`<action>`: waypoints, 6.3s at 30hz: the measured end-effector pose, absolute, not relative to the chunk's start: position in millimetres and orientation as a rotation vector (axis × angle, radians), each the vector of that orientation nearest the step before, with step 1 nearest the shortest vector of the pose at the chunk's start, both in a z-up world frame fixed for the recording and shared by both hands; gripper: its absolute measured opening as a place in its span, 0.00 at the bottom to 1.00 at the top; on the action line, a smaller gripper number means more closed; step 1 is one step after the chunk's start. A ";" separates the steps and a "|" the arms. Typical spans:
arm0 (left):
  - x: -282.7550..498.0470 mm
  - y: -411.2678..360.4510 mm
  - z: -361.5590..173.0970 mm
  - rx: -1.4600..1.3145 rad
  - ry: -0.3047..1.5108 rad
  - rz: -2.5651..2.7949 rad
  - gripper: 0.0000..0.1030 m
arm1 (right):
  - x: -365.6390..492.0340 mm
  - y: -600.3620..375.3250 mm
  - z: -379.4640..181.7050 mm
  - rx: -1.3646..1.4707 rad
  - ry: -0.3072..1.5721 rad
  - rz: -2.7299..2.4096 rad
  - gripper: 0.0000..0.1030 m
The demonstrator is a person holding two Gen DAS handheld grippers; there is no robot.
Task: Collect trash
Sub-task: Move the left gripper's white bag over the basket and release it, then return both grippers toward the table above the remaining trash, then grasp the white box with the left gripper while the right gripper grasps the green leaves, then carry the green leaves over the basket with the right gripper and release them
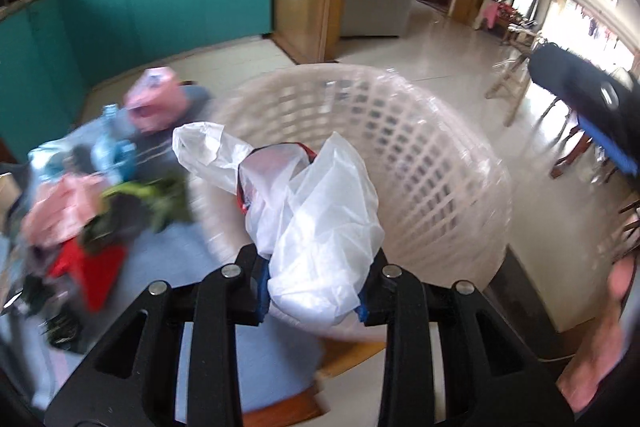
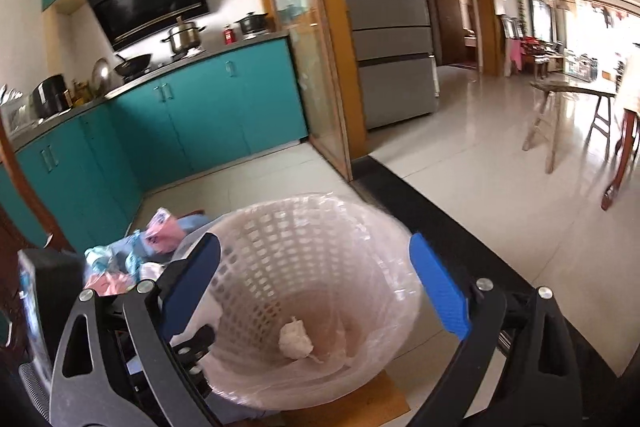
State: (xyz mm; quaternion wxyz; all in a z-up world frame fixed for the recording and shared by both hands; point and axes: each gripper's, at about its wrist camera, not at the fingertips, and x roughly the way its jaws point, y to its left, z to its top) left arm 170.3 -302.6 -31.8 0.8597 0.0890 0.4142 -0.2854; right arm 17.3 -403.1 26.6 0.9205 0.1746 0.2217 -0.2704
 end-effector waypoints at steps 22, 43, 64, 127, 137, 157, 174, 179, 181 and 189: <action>135.7 -173.1 8.7 0.217 0.686 -0.376 0.96 | 20.6 -382.2 26.4 0.357 0.478 -0.445 0.91; 95.5 -7.8 8.3 0.011 0.711 -0.147 0.97 | 43.7 -208.8 10.9 0.140 0.621 -0.069 0.91; 96.1 -23.1 2.0 0.031 0.734 -0.173 0.97 | 44.5 -210.7 4.2 0.102 0.636 -0.071 0.91; 102.1 23.7 46.6 -0.118 0.616 -0.358 0.18 | 120.5 -244.3 -29.0 -0.039 0.823 -0.033 0.71; 114.2 37.0 45.0 -0.163 0.574 -0.282 0.18 | 222.9 -205.7 -74.3 -0.424 1.019 -0.071 0.43; 95.1 24.6 46.0 -0.151 0.607 -0.325 0.19 | 98.2 -213.3 4.7 0.036 0.788 0.094 0.09; 83.7 -16.2 24.8 -0.080 0.648 -0.324 0.19 | 74.9 -218.3 -3.2 0.196 0.713 0.076 0.09; 84.8 -17.8 22.1 -0.072 0.654 -0.320 0.19 | 76.9 -222.0 -6.4 0.203 0.723 0.077 0.09; 84.9 -19.0 21.5 -0.068 0.656 -0.323 0.19 | 76.5 -221.6 -6.5 0.205 0.723 0.080 0.09; 84.9 -19.5 20.8 -0.060 0.661 -0.327 0.19 | 77.0 -221.4 -6.7 0.206 0.728 0.089 0.09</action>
